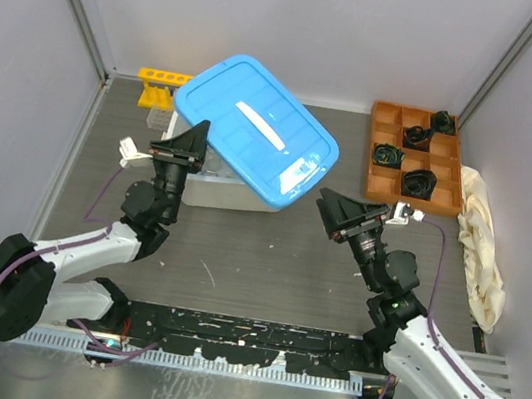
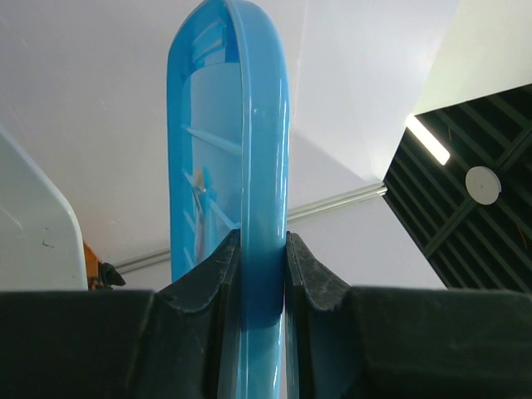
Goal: Organize the chemistry lab equipment
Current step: Close the lid of the storage box.
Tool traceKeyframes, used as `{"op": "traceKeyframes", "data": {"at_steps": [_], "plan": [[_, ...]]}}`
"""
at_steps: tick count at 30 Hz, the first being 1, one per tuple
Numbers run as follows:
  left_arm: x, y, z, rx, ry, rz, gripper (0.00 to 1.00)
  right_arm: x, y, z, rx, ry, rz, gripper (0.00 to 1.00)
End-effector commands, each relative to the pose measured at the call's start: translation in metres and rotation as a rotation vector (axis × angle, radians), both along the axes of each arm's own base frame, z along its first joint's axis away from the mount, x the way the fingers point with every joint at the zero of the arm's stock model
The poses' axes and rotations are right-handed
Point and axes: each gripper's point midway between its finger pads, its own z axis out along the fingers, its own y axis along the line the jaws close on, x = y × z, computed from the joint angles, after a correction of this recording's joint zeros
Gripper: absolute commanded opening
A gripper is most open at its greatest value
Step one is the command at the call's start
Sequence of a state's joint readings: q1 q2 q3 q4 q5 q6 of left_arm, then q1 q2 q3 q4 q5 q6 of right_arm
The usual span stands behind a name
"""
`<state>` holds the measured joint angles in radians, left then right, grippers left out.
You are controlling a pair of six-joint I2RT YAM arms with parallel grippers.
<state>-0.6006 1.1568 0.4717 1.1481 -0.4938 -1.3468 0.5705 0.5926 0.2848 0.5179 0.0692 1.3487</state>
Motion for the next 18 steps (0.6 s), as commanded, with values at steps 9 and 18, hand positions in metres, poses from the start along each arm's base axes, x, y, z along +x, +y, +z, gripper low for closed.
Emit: {"op": "traceKeyframes", "data": {"at_steps": [9, 18], "plan": [[-0.017, 0.016, 0.034, -0.112, -0.109, 0.005, 0.00, 0.016, 0.003, 0.031, 0.104, -0.118, 0.005, 0.78], [-0.015, 0.016, 0.026, -0.120, -0.097, 0.001, 0.00, 0.033, 0.015, 0.031, 0.115, -0.135, 0.063, 0.64]]}}
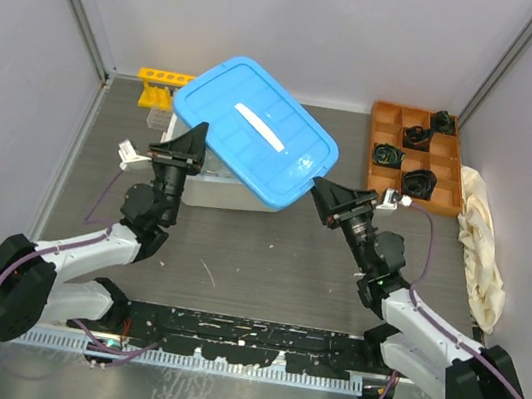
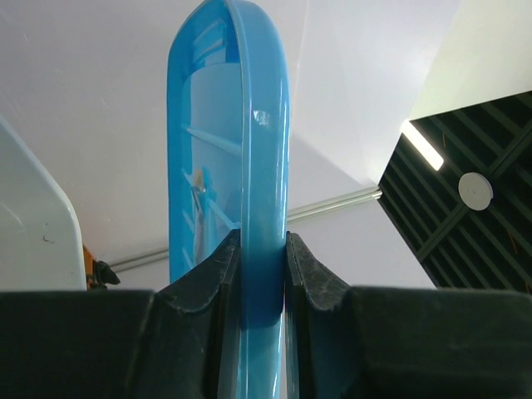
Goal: Organize the chemistry lab equipment
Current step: Close the lid of the storage box.
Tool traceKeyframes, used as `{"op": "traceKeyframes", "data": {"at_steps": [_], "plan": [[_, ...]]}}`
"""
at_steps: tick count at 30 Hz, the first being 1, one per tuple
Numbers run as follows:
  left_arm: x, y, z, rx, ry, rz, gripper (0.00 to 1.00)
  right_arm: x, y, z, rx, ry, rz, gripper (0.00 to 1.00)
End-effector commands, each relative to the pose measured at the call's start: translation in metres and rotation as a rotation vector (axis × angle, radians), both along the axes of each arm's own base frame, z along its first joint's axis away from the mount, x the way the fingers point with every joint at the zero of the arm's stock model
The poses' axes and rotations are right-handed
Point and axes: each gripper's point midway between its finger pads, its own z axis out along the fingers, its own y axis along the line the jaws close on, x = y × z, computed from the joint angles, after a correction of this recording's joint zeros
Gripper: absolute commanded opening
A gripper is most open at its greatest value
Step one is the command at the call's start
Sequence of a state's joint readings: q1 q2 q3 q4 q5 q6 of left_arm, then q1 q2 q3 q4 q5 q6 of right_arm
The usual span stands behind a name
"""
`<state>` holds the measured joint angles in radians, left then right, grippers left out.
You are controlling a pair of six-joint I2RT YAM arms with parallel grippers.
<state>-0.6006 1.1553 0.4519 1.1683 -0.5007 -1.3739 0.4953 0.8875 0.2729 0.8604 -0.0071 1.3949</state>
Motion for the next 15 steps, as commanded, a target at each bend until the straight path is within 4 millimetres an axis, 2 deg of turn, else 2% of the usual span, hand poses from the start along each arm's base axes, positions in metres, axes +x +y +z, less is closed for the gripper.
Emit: {"op": "traceKeyframes", "data": {"at_steps": [1, 4, 9, 12, 15], "plan": [[-0.012, 0.012, 0.028, -0.093, -0.098, 0.005, 0.00, 0.000, 0.008, 0.040, 0.079, -0.124, 0.060, 0.64], [-0.011, 0.012, 0.027, -0.099, -0.099, 0.002, 0.00, 0.003, 0.014, 0.041, 0.094, -0.136, 0.090, 0.62], [-0.011, 0.010, 0.024, -0.093, -0.094, -0.004, 0.00, 0.005, 0.020, 0.046, 0.098, -0.164, 0.116, 0.55], [-0.011, 0.010, 0.022, -0.088, -0.090, -0.004, 0.00, 0.005, 0.021, 0.049, 0.076, -0.180, 0.120, 0.40], [-0.013, 0.009, 0.020, -0.057, -0.081, -0.004, 0.00, 0.005, 0.021, 0.054, 0.027, -0.186, 0.109, 0.20]]}}
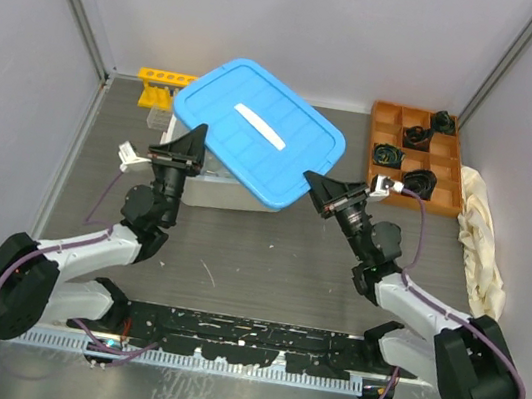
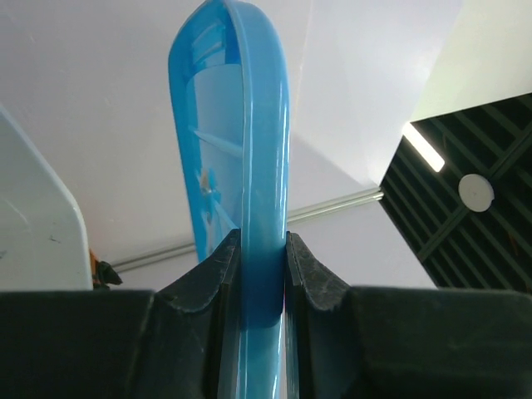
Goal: Organize the chemistry lab equipment
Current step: Close the lid of the storage box.
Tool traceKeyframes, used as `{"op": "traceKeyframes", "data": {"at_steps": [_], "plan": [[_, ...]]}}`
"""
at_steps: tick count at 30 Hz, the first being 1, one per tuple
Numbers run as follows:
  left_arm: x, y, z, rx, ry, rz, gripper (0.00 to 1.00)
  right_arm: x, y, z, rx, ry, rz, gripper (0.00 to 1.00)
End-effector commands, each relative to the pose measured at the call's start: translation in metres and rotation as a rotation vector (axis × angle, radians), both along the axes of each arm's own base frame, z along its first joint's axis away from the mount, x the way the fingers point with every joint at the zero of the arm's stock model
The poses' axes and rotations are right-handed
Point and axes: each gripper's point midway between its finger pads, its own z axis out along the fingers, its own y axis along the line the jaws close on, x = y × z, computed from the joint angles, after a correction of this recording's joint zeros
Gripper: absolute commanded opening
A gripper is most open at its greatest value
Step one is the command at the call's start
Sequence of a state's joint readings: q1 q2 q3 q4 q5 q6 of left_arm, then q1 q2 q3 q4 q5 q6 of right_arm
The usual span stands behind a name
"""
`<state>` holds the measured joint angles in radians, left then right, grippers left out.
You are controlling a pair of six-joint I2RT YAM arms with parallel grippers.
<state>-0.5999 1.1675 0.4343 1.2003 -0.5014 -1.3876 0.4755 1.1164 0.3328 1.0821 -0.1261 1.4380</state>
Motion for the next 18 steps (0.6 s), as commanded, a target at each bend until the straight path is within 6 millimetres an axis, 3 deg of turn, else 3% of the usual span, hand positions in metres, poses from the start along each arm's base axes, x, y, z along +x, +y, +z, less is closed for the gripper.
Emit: {"op": "traceKeyframes", "data": {"at_steps": [1, 3, 4, 9, 12, 18], "plan": [[-0.014, 0.008, 0.025, -0.026, -0.078, -0.001, 0.01, -0.008, -0.003, 0.047, -0.019, -0.143, -0.008, 0.13], [-0.018, 0.006, 0.026, 0.030, -0.073, -0.006, 0.07, -0.005, -0.004, 0.048, -0.065, -0.140, -0.027, 0.02], [-0.021, 0.005, 0.026, 0.059, -0.067, -0.008, 0.11, -0.004, -0.005, 0.049, -0.091, -0.142, -0.035, 0.01], [-0.033, 0.007, 0.021, 0.266, 0.013, 0.001, 0.35, 0.010, -0.012, 0.059, -0.173, -0.157, -0.040, 0.01], [-0.041, 0.016, 0.014, 0.357, 0.075, 0.018, 0.56, 0.021, -0.014, 0.061, -0.186, -0.168, -0.011, 0.01], [-0.049, 0.028, -0.014, 0.412, 0.155, 0.043, 0.79, 0.025, -0.012, 0.077, -0.149, -0.225, 0.059, 0.01]]}}
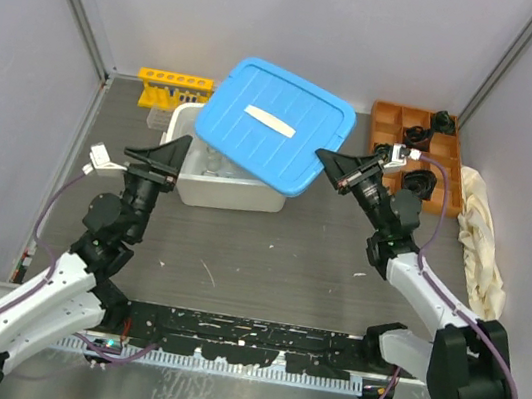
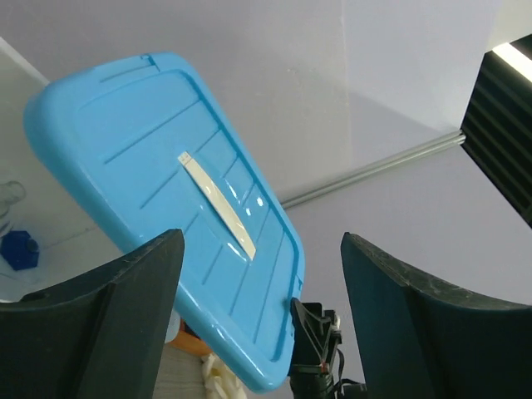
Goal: Organize the chemistry lab equipment
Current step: Close the lid of the storage box.
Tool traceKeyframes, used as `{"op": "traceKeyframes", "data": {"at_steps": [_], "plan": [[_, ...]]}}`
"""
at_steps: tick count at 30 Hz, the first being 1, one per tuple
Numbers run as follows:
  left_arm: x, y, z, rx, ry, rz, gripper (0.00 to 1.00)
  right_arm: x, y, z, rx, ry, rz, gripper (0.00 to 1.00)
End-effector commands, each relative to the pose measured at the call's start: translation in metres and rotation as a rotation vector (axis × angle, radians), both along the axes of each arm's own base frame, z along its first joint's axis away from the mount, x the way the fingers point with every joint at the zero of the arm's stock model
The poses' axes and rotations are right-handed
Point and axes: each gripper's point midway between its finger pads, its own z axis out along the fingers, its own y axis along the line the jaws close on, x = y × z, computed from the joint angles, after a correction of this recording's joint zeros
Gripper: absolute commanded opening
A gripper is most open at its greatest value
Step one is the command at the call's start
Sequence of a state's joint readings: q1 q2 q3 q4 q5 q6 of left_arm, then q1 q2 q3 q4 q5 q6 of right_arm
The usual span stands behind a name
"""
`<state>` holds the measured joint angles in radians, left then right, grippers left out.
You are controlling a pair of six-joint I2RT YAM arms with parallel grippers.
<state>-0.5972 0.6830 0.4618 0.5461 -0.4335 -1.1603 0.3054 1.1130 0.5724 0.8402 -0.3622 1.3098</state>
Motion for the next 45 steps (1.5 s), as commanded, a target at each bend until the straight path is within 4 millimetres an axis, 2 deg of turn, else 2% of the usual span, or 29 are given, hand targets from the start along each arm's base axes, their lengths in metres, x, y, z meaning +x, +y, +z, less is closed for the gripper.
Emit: {"op": "traceKeyframes", "data": {"at_steps": [1, 6, 7, 11, 13, 16, 22, 26, 27, 30, 33, 34, 37, 38, 41, 45], "plan": [[0.000, 0.004, -0.026, 0.109, 0.082, 0.025, 0.79, -0.003, 0.003, 0.035, 0.011, -0.128, 0.064, 0.01], [-0.007, -0.002, -0.047, 0.270, 0.157, -0.018, 0.76, -0.001, 0.018, 0.062, -0.021, -0.195, 0.230, 0.01], [-0.010, 0.000, -0.046, 0.314, 0.168, -0.019, 0.75, 0.000, 0.020, 0.067, -0.031, -0.202, 0.262, 0.01], [-0.026, 0.016, -0.063, 0.481, 0.245, -0.003, 0.70, 0.012, 0.026, 0.080, -0.077, -0.206, 0.369, 0.01], [-0.036, 0.027, -0.064, 0.519, 0.239, 0.016, 0.64, 0.026, 0.030, 0.073, -0.132, -0.154, 0.417, 0.01], [-0.051, 0.041, -0.057, 0.547, 0.206, 0.042, 0.58, 0.040, 0.033, 0.072, -0.179, -0.144, 0.472, 0.01], [-0.062, 0.049, -0.055, 0.690, 0.260, 0.021, 0.49, 0.065, 0.040, 0.051, -0.202, -0.077, 0.543, 0.01], [-0.055, 0.052, -0.050, 0.789, 0.311, 0.038, 0.41, 0.079, 0.042, 0.033, -0.151, -0.029, 0.562, 0.01], [-0.052, 0.053, -0.050, 0.817, 0.328, 0.047, 0.37, 0.081, 0.043, 0.031, -0.122, -0.028, 0.571, 0.01], [-0.039, 0.054, -0.044, 0.880, 0.342, 0.084, 0.13, 0.082, 0.041, 0.031, -0.013, -0.026, 0.607, 0.01], [-0.024, 0.051, -0.036, 0.924, 0.334, 0.118, 0.05, 0.084, 0.039, 0.026, 0.080, -0.014, 0.625, 0.01], [-0.019, 0.050, -0.034, 0.936, 0.335, 0.126, 0.05, 0.084, 0.039, 0.023, 0.088, -0.007, 0.625, 0.01], [-0.004, 0.043, -0.032, 0.970, 0.342, 0.131, 0.17, 0.087, 0.039, 0.008, 0.075, 0.039, 0.601, 0.01], [-0.002, 0.041, -0.031, 0.975, 0.339, 0.129, 0.23, 0.089, 0.040, 0.004, 0.053, 0.042, 0.588, 0.01], [0.006, 0.033, -0.027, 0.990, 0.329, 0.110, 0.30, 0.091, 0.042, -0.006, -0.001, 0.077, 0.573, 0.01], [0.012, 0.022, -0.023, 1.007, 0.329, 0.075, 0.47, 0.100, 0.044, -0.023, -0.103, 0.127, 0.530, 0.01]]}}
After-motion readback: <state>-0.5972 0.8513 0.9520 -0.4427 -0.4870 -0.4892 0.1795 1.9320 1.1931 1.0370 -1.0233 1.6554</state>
